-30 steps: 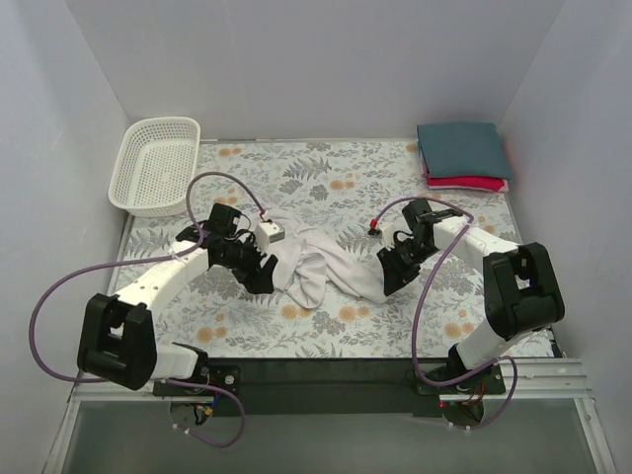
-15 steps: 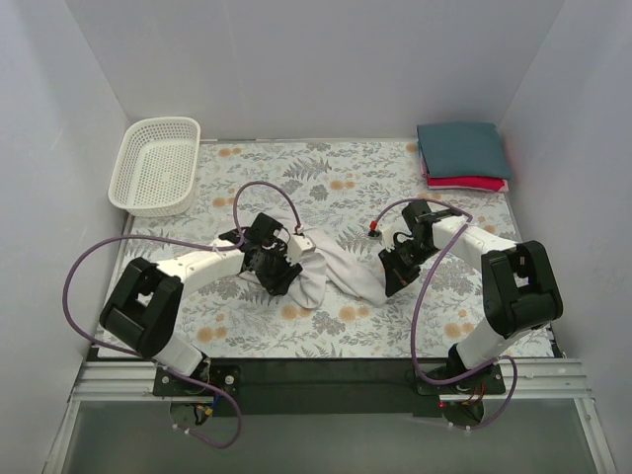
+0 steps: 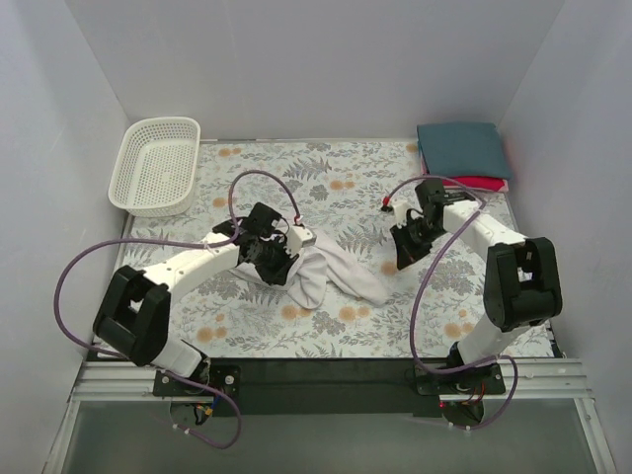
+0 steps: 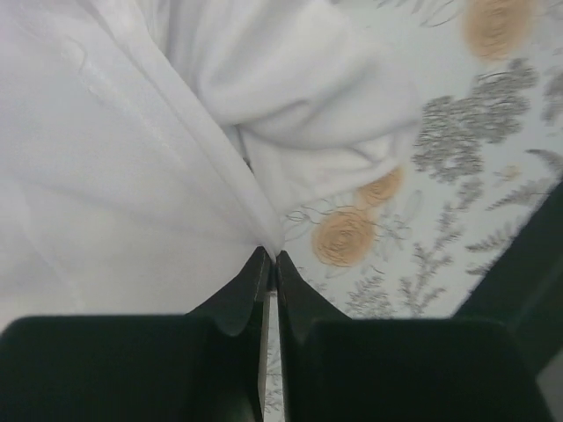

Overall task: Fold and stack the t-shirts
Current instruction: Flatten the tshirt out

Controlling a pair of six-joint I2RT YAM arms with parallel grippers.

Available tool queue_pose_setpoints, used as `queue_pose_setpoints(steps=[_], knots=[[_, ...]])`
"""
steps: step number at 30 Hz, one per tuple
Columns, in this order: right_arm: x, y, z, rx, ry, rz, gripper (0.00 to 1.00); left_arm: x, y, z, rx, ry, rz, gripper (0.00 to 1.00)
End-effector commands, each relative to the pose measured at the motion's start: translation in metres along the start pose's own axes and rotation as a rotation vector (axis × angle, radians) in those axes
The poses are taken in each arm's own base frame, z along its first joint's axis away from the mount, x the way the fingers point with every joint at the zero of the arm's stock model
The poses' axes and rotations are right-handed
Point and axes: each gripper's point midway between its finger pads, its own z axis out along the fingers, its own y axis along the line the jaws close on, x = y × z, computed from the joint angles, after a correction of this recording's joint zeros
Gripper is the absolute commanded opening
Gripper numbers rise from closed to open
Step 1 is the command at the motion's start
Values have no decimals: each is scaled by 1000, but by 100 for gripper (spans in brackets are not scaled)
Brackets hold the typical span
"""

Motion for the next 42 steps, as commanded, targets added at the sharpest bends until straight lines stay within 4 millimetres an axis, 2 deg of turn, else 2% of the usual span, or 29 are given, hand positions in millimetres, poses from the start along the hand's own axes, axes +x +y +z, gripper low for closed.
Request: queue_pose_setpoints(steps=[1, 3, 5, 6, 8, 9, 10, 11, 12, 13, 14, 15, 16, 17, 18, 20, 21, 22, 26, 29, 30, 32, 34, 37, 38, 40, 41, 42], knots=[[-45, -51, -29, 164, -106, 17, 1, -32, -51, -48, 201, -114, -7, 0], [-68, -74, -44, 218, -156, 27, 1, -37, -60, -59, 238, -127, -23, 0], [-87, -89, -53, 267, -196, 28, 1, -46, -64, -67, 246, -165, -57, 0], [-105, -96, -59, 290, -227, 31, 1, -49, -64, -71, 245, -177, -76, 0], [-120, -94, -63, 266, -253, 42, 1, -60, -48, -79, 228, -210, -141, 0], [-135, -84, -69, 216, -283, 25, 1, -62, -38, -83, 221, -222, -168, 0], [-132, -73, -69, 177, -272, 32, 5, -70, -12, -95, 178, -266, -221, 0], [-132, -62, -69, 148, -276, 26, 21, -70, 4, -97, 166, -272, -265, 0], [-137, -41, -78, 123, -304, -14, 26, -72, 21, -100, 140, -287, -301, 0], [-128, -20, -70, 52, -297, -28, 33, -74, 51, -114, 82, -332, -354, 0], [-127, 4, -64, 6, -291, -69, 35, -74, 70, -114, 65, -344, -388, 0], [-125, 25, -70, -26, -310, -105, 38, -75, 81, -117, 63, -360, -419, 0], [-110, 45, -57, -103, -282, -104, 42, -72, 98, -123, 39, -376, -460, 0], [-105, 68, -49, -151, -260, -143, 49, -79, 111, -130, 23, -403, -467, 0], [-98, 80, -45, -176, -243, -158, 50, -77, 122, -126, 23, -401, -497, 0], [-81, 102, -24, -207, -170, -207, 52, -77, 149, -135, -22, -444, -559, 0], [-76, 103, -17, -190, -141, -224, 52, -75, 157, -131, -25, -438, -583, 0], [-74, 107, -11, -189, -125, -236, 52, -61, 177, -141, -65, -454, -646, 0], [-58, 132, 20, -230, -19, -289, 53, -46, 198, -151, -111, -472, -703, 0], [-51, 131, 45, -181, 39, -299, 52, -41, 200, -158, -136, -484, -690, 0], [-48, 125, 53, -153, 56, -295, 51, -40, 200, -159, -137, -487, -690, 0], [-50, 121, 56, -133, 56, -294, 49, -34, 197, -160, -147, -471, -678, 0], [-59, 119, 48, -117, 27, -308, 46, -28, 194, -157, -143, -455, -674, 0], [-81, 113, 18, -88, -75, -322, 44, -24, 188, -156, -143, -449, -648, 0], [-89, 105, 0, -65, -131, -313, 44, -23, 187, -157, -143, -446, -646, 0], [-92, 95, -16, -46, -173, -304, 48, -22, 187, -156, -141, -437, -642, 0], [-92, 81, -28, -17, -196, -306, 49, -22, 187, -157, -144, -436, -639, 0], [-84, 72, -30, 4, -179, -297, 50, -20, 189, -158, -152, -434, -634, 0]])
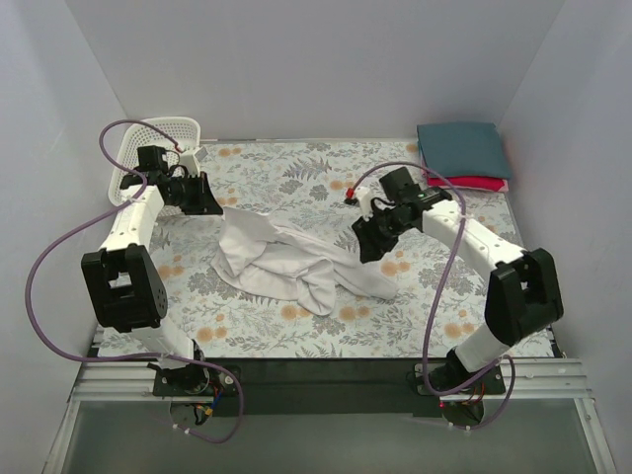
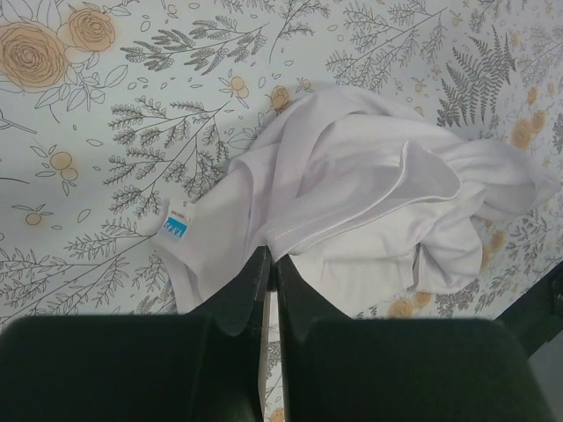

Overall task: Fold and stack the t-shirts
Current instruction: Flatten the tshirt out

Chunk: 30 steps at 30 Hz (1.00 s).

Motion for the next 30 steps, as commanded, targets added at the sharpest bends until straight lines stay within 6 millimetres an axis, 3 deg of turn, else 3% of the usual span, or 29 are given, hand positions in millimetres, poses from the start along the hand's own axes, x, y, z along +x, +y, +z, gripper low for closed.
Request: queue_pose_setpoints(steps=[1, 2, 7, 12, 20, 27, 30], knots=[[-5, -26, -42, 96, -75, -42, 52, -7, -6, -16, -11, -30, 67, 0], [12, -40, -45, 114, -54, -24, 52, -9, -5, -18, -16, -34, 75, 0], [70, -46, -42, 53, 56, 23, 52, -10, -4, -16, -6, -21, 84, 0], [95, -42, -33, 7, 117, 28, 56, -10, -2, -16, -9, -9, 82, 0], [107, -38, -19, -65, 144, 53, 52, -7, -2, -15, -11, -6, 89, 0], [105, -36, -12, -109, 141, 81, 47, -8, -1, -14, -9, -5, 85, 0], [108, -36, -9, -117, 151, 83, 38, -7, -1, -14, -7, -4, 84, 0]])
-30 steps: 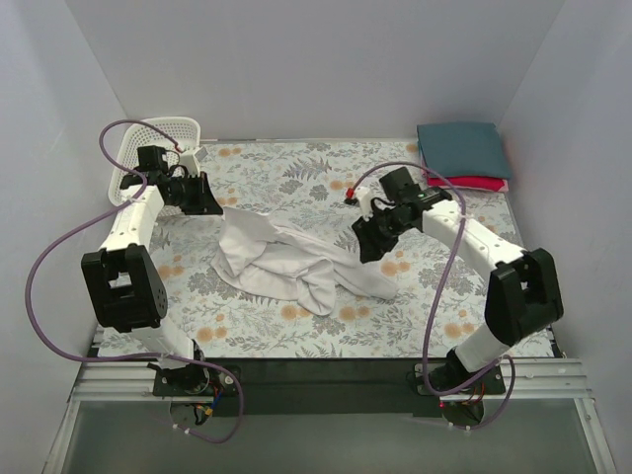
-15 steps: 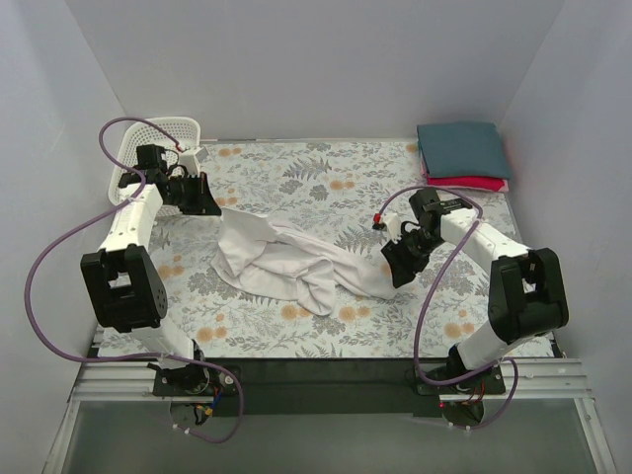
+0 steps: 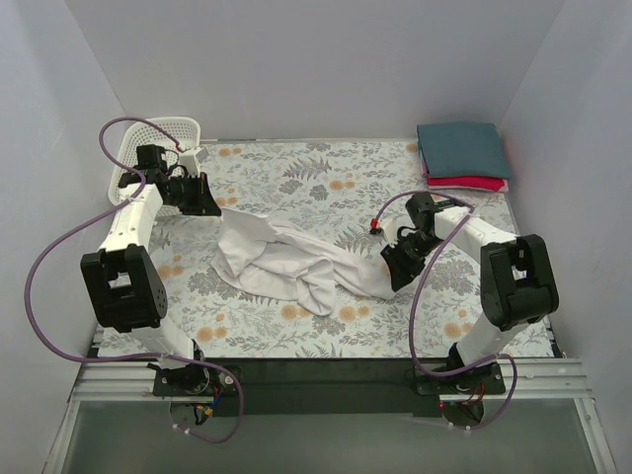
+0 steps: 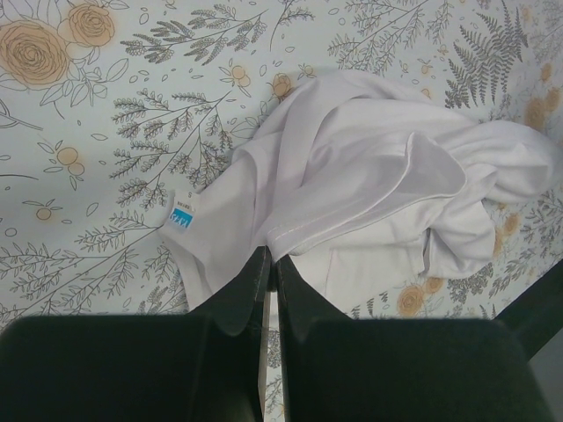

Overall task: Fold and stack the t-shirts
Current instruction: Flatten the tshirt out

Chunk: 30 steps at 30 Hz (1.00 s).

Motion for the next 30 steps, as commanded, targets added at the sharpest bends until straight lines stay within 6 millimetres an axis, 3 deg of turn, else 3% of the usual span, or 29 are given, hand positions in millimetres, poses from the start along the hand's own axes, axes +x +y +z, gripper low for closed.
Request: queue_pose_setpoints(steps=[1, 6, 8, 11, 12, 15, 16, 19, 23, 30], knots=[[-2, 5, 2, -37, -11, -1, 34, -11, -1, -8, -7, -31, 35, 0], [-13, 13, -7, -59, -56, -21, 1, -12, 0, -8, -8, -35, 34, 0], [-15, 15, -13, -41, -65, -40, 1, -15, -1, -8, -3, -37, 32, 0], [-29, 2, -38, 73, -113, -71, 1, -37, -3, -19, -21, -80, 64, 0], [-44, -5, -55, 124, -154, -92, 1, -57, -6, -28, -33, -119, 97, 0], [-70, -29, -104, 289, -240, -100, 1, -85, -10, -41, -43, -169, 125, 0], [-91, -37, -138, 370, -310, -125, 1, -107, -16, -55, -51, -215, 155, 0], [-124, -50, -195, 515, -402, -153, 1, -131, -21, -64, -45, -253, 162, 0], [-150, -54, -240, 628, -474, -191, 1, -161, -29, -81, -60, -324, 205, 0], [-173, -51, -308, 840, -597, -230, 1, -194, -43, -117, -127, -484, 287, 0]])
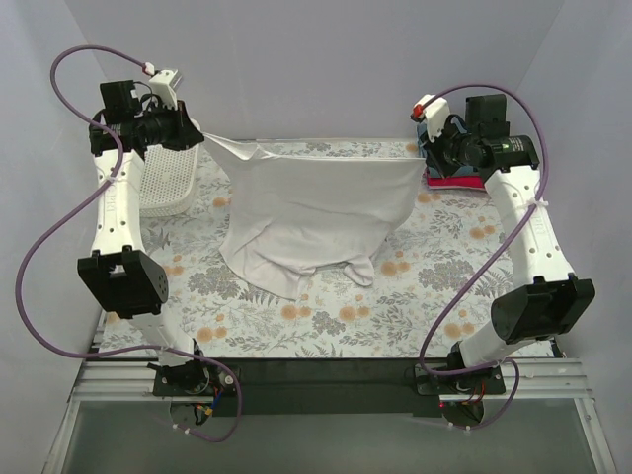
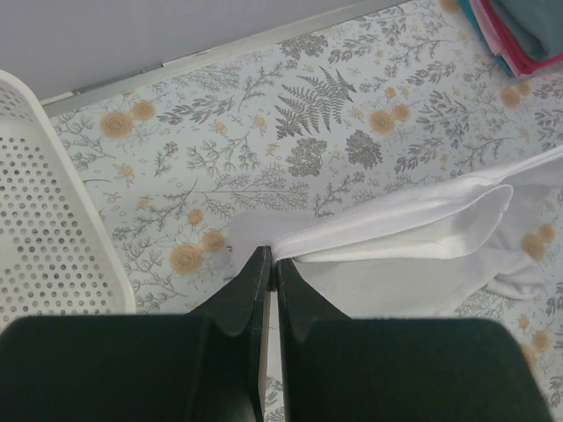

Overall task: Fold and stack the t-shirts
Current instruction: Flatten the tshirt out

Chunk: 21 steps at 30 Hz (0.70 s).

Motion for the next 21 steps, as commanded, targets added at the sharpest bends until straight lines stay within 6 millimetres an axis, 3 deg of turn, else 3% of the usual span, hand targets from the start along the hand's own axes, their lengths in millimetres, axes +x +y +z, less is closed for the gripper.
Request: queue_pose_setpoints(steps=[1, 4, 7, 8, 11, 12, 14, 15, 17, 18, 19, 20, 21], knots=[[-37, -35, -36, 191, -99, -34, 1, -47, -7, -33, -78, -151, 77, 0], [-64, -50, -64, 288, -176, -56, 1, -72, -12, -49, -114, -226, 108, 0], [-91, -57, -100, 365, -262, -79, 1, -98, -31, -79, -122, -318, 161, 0], [-96, -58, -111, 386, -282, -84, 1, -109, -45, -98, -127, -363, 192, 0], [-115, -56, -156, 466, -367, -103, 1, -124, -64, -130, -153, -436, 228, 0], [-120, -52, -177, 498, -400, -109, 1, -132, -82, -156, -165, -491, 265, 0], [-123, -48, -200, 539, -436, -116, 1, -129, -92, -174, -196, -525, 282, 0], [-128, -42, -227, 583, -486, -129, 1, -136, -110, -206, -233, -598, 316, 0], [-125, -38, -248, 638, -514, -137, 1, -130, -124, -226, -251, -634, 342, 0], [-126, -30, -274, 678, -558, -153, 1, -132, -132, -241, -272, -673, 360, 0], [-129, -26, -289, 706, -592, -163, 1, -131, -152, -268, -285, -731, 395, 0], [-129, -23, -302, 730, -614, -173, 1, -129, -159, -278, -292, -752, 405, 0], [-131, -14, -327, 768, -662, -188, 1, -129, -167, -289, -303, -777, 421, 0]])
